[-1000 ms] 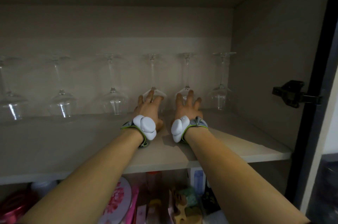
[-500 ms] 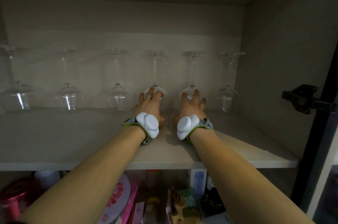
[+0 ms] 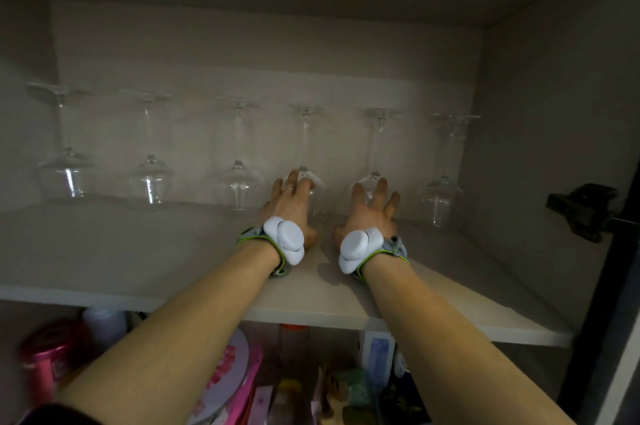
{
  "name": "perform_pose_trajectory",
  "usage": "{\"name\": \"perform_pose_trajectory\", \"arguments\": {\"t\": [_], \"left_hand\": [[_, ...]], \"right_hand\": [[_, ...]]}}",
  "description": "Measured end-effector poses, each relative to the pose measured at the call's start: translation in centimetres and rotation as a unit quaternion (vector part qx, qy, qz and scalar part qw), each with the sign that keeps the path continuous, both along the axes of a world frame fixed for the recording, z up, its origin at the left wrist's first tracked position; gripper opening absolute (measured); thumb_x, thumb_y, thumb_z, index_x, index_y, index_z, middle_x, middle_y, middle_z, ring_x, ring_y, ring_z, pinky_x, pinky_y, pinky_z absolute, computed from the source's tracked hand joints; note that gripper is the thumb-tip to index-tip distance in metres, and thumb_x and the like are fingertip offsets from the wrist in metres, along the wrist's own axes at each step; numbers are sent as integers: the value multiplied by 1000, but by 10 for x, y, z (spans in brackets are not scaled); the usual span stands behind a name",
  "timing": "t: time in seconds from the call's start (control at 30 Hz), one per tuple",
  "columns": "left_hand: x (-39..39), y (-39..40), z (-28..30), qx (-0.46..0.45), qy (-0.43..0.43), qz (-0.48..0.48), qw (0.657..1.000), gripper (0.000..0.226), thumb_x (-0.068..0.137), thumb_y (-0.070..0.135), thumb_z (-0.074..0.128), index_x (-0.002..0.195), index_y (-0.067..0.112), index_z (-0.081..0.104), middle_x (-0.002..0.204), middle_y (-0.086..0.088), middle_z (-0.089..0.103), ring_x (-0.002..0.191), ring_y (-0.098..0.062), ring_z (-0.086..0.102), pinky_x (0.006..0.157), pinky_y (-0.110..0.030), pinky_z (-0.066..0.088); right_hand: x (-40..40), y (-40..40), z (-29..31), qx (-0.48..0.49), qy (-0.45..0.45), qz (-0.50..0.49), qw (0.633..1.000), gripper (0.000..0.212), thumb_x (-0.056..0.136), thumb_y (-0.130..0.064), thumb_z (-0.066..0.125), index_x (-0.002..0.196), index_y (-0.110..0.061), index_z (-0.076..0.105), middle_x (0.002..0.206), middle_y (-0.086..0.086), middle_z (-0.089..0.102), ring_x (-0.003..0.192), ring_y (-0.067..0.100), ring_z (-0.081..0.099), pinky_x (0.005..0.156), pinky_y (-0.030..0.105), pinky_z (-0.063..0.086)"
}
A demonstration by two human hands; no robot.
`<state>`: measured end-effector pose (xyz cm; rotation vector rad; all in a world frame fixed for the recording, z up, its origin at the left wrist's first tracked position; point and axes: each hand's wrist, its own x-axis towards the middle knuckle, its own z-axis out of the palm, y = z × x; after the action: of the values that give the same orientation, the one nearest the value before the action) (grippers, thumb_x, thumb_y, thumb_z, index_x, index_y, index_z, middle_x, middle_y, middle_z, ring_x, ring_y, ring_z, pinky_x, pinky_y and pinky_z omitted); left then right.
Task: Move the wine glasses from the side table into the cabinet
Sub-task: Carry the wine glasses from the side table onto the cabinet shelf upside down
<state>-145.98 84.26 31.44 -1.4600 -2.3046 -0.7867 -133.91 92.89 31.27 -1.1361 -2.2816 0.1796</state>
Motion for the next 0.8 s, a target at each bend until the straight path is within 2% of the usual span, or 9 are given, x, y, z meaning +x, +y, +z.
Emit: {"name": "perform_pose_trajectory", "arguments": {"t": [0.17, 0.33, 0.47, 0.57, 0.67, 0.8], "left_hand": [[9, -17, 6, 24, -11, 10, 1000, 78, 73, 16, 67, 143, 17, 32, 158, -12, 15, 145, -30, 17, 111, -42, 35], [4, -38, 9, 34, 4, 27, 999, 70, 72, 11, 62, 138, 13, 39, 146, -11, 32, 137, -33, 29, 102, -41, 41], [-12, -56, 11, 10, 20, 50, 998, 74, 76, 14, 62, 144, 16, 33, 157, -12, 17, 144, -31, 18, 110, -41, 34], [-27, -65, 12, -10, 40, 74, 996, 78, 76, 18, 63, 146, 21, 29, 159, -13, 4, 145, -34, 9, 111, -42, 28], [-48, -74, 9, -46, 45, 94, 993, 84, 76, 20, 65, 148, 26, 22, 160, -11, -5, 145, -37, 4, 112, -45, 27], [-71, -80, 6, -80, 18, 76, 994, 86, 79, 20, 62, 150, 31, 14, 161, -6, -5, 146, -35, 6, 115, -47, 23]], "right_hand": [[3, -10, 4, 52, -7, 30, 998, 81, 85, -27, 59, 152, -27, 14, 162, 9, -10, 148, 38, -9, 115, 48, 21], [4, -24, 6, 83, -35, 84, 992, 80, 84, -28, 58, 153, -26, 15, 162, 7, -1, 149, 36, -1, 117, 45, 19], [-5, -36, 12, 103, -63, 113, 986, 77, 84, -26, 57, 152, -27, 20, 161, 8, 6, 148, 33, 8, 115, 44, 29], [-16, -43, 12, 94, -56, 125, 986, 75, 83, -24, 58, 150, -28, 23, 161, 6, 6, 147, 30, 9, 111, 45, 35], [-34, -51, 8, 76, -66, 130, 986, 79, 84, -25, 60, 151, -30, 18, 162, 2, 1, 148, 29, 5, 104, 47, 43], [-54, -58, 4, 64, -81, 109, 989, 84, 83, -26, 60, 151, -35, 12, 162, 0, -8, 148, 33, 0, 99, 48, 47]]}}
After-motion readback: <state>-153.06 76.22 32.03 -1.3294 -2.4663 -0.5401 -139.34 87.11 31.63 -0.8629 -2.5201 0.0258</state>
